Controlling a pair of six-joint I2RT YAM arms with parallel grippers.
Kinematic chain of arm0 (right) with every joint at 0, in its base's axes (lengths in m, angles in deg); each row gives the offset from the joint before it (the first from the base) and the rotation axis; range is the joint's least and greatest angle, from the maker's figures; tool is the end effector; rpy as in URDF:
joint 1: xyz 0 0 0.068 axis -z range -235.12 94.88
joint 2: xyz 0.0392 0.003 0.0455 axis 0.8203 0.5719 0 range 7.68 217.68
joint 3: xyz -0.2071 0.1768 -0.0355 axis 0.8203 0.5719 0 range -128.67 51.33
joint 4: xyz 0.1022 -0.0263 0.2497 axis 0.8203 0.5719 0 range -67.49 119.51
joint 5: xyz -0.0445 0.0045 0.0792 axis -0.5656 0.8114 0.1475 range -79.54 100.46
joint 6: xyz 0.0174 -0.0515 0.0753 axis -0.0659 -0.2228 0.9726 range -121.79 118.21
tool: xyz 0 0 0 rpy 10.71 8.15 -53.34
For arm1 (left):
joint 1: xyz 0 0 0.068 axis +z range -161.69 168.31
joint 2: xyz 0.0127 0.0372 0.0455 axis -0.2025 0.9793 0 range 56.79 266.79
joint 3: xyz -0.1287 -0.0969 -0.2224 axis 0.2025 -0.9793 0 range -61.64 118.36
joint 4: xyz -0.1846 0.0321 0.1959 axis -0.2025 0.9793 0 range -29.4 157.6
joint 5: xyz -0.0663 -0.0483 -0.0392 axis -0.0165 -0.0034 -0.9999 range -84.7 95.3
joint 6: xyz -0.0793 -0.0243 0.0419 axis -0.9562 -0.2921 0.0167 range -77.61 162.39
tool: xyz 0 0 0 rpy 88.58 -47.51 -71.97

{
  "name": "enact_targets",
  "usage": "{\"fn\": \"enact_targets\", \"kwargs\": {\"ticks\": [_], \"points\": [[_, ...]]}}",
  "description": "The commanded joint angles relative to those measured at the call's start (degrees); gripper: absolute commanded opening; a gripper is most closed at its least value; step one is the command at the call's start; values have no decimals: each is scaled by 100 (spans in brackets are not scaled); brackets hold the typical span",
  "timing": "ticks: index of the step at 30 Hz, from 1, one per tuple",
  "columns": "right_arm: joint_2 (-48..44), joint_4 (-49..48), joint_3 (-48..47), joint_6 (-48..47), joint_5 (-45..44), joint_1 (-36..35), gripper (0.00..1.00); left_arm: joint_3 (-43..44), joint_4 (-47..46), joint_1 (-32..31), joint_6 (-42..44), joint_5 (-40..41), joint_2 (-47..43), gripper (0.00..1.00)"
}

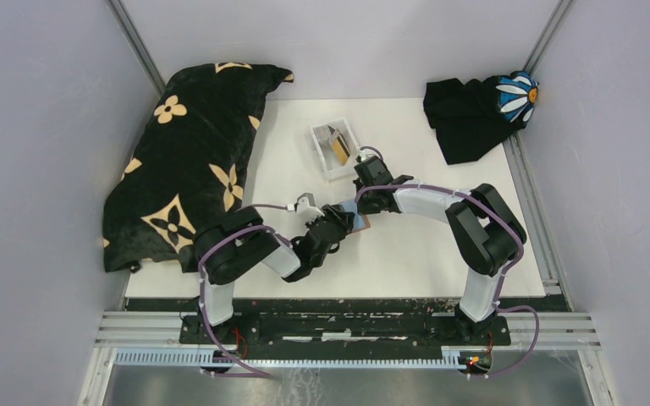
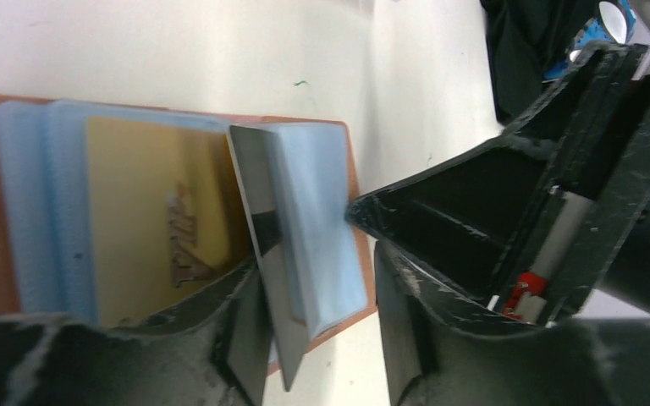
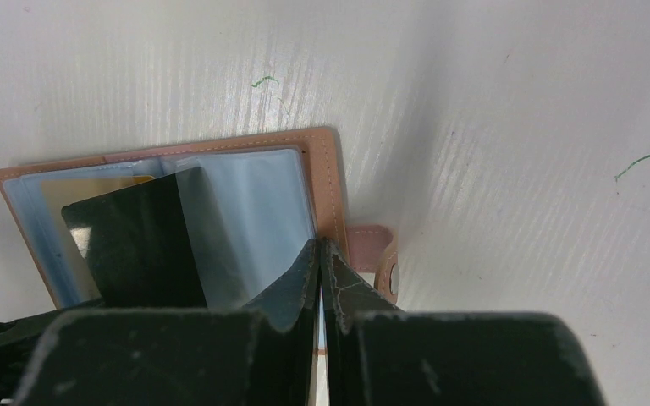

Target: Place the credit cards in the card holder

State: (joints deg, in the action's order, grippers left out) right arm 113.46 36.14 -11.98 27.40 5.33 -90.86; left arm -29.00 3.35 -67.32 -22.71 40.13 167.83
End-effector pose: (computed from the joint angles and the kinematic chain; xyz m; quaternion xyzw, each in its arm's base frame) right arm 0.3362 0.2327 0.1107 -0.0416 0.9548 0.1203 0.2687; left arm 0.2418 -0.2691 0.0721 -0.2336 0.7704 -0.3469 0.4813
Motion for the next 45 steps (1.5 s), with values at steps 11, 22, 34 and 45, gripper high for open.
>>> {"fn": "enact_targets", "kwargs": {"ticks": [11, 22, 34, 45], "points": [[404, 265, 136, -27, 28, -77, 6, 276, 3465, -15, 595, 93, -1102, 69], [426, 259, 137, -19, 60, -78, 6, 245, 3836, -16, 797, 308, -1516, 75], [417, 267, 130, -32, 53, -78, 6, 237, 3987, -14, 985, 451, -1751, 73], [400, 280, 126, -36, 53, -73, 6, 445, 3792, -15, 1099, 394, -1511, 63]]}}
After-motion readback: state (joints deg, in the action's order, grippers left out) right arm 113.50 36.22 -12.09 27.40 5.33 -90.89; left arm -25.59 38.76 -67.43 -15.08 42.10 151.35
